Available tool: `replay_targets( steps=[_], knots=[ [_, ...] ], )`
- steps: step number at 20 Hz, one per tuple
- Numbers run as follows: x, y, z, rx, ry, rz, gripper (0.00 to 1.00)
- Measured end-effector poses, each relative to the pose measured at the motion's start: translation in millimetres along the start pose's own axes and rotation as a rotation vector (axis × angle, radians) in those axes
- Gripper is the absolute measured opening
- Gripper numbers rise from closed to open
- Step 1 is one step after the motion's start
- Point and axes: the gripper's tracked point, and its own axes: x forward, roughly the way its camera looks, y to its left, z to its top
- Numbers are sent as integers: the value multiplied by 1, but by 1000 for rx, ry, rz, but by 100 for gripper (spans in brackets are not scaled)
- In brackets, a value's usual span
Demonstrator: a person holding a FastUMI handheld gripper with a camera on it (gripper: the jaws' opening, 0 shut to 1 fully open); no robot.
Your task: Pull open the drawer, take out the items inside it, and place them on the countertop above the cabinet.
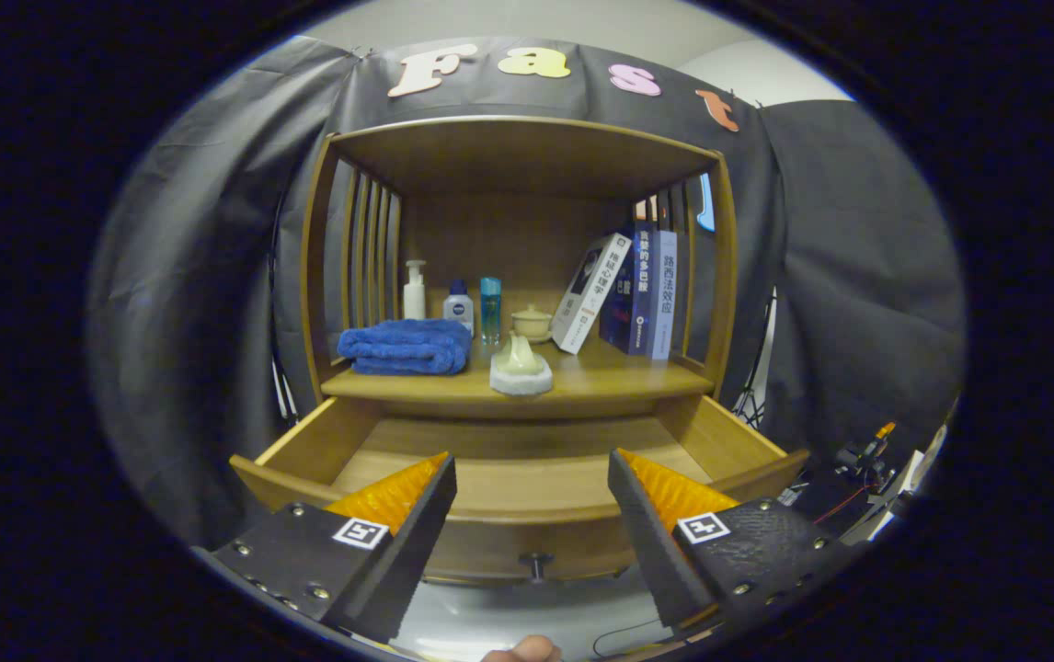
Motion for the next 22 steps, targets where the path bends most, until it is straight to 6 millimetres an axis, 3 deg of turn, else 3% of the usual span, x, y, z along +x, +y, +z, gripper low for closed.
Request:
replay_targets(
  steps=[4, 11, 22],
  knots=[
    [-12, -4, -25, -11, 17, 10, 98],
    [9, 4, -52, 8, 55, 54, 99],
    [27, 3, -44, 72, 8, 83, 98]
  ],
)
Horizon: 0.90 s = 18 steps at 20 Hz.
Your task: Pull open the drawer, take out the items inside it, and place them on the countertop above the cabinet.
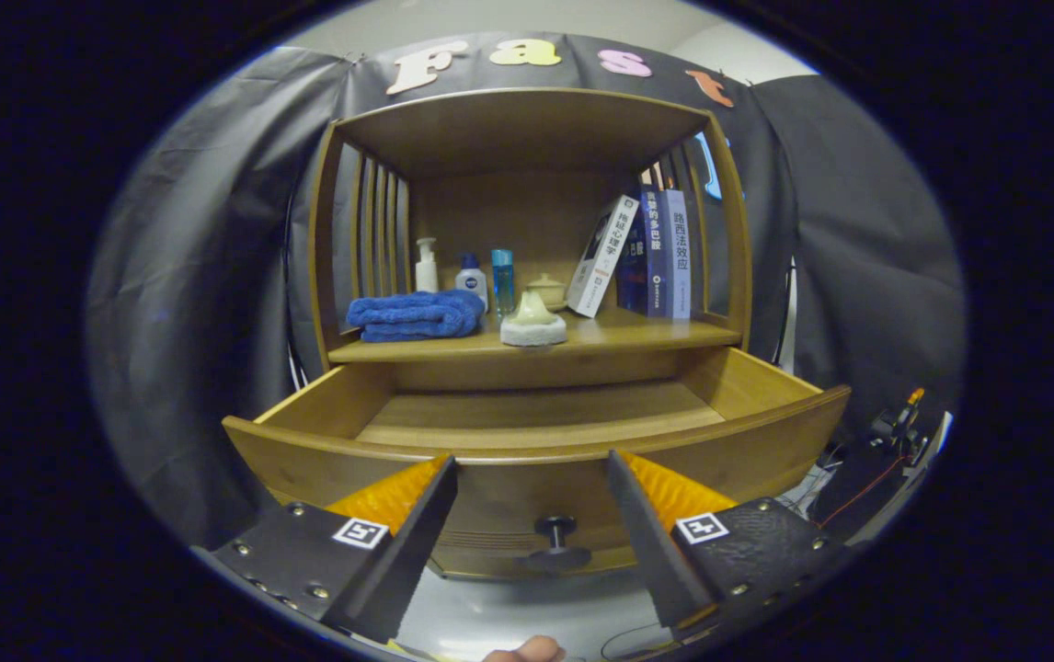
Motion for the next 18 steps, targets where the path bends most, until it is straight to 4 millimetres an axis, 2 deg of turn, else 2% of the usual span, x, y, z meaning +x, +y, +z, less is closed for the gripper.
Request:
replay_targets(
  steps=[3, 8, 10, 18],
  knots=[
    [16, 1, 11, 8, -24, 0, 98],
    [50, 7, 17, 15, -24, -10, 98],
    [70, 6, 19, 18, -24, -7, 98],
    [126, 6, 30, 29, -19, 7, 97]
  ],
)
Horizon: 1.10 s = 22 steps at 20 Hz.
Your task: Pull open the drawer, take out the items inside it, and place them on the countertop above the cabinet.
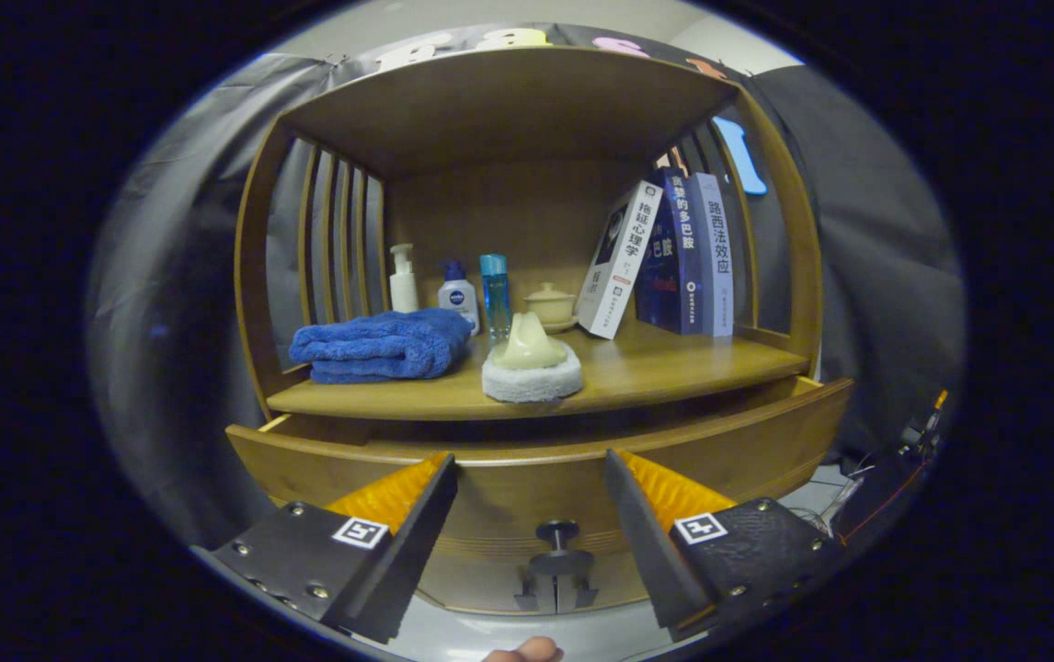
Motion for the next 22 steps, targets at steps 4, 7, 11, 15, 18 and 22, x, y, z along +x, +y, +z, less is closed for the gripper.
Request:
replay_targets(
  steps=[4, 7, 11, 15, 18, 22],
  knots=[
    [18, 2, 3, 3, 0, 1, 97],
    [28, 1, 4, 8, -2, 1, 97],
    [37, 1, 6, 3, 0, 2, 97],
    [38, 3, 7, 24, -13, -5, 96],
    [37, 3, 7, 24, 3, -5, 96],
    [20, -1, 18, -30, 11, -8, 98]
  ],
)
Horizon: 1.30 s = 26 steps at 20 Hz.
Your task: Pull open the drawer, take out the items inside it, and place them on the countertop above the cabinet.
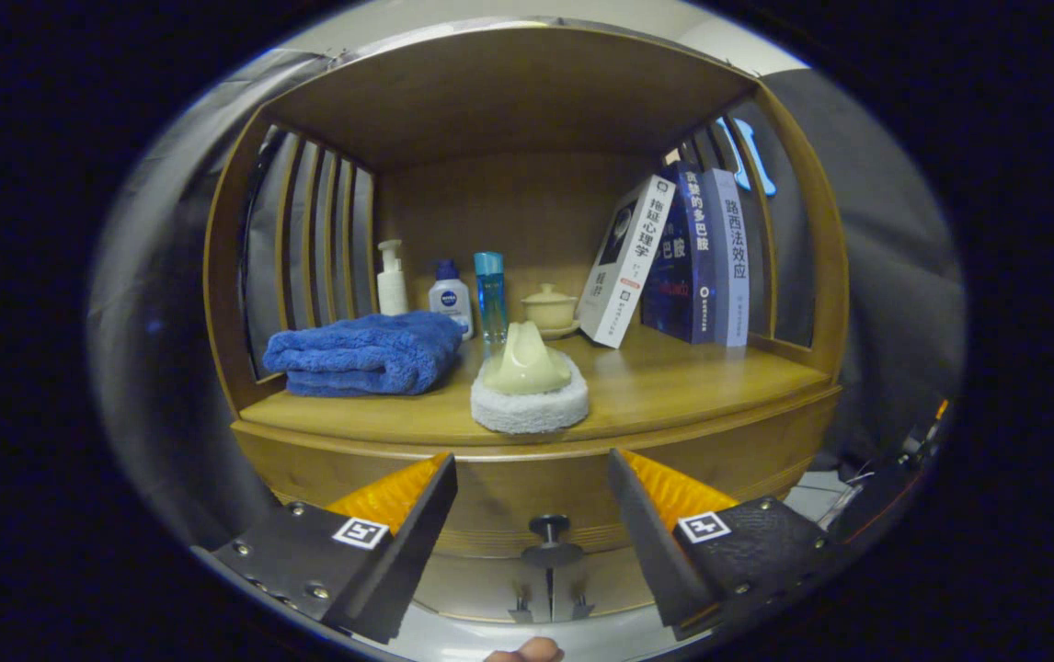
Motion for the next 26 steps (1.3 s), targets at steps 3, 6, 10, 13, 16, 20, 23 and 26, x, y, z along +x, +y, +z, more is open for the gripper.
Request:
replay_targets(
  steps=[3, 6, 10, 13, 16, 20, 23, 26],
  knots=[
    [-26, -7, 24, -10, -24, -7, 99],
    [-52, -18, 58, -26, -66, -37, 98],
    [-90, -34, 107, -50, -133, -80, 98],
    [-122, -44, 140, -45, -192, -98, 98],
    [-156, -49, 167, -41, -240, -100, 98],
    [-190, -58, 185, -39, -276, -112, 98],
    [-209, -63, 191, -13, -291, -115, 98],
    [-225, -72, 194, -11, -297, -130, 98]
  ],
)
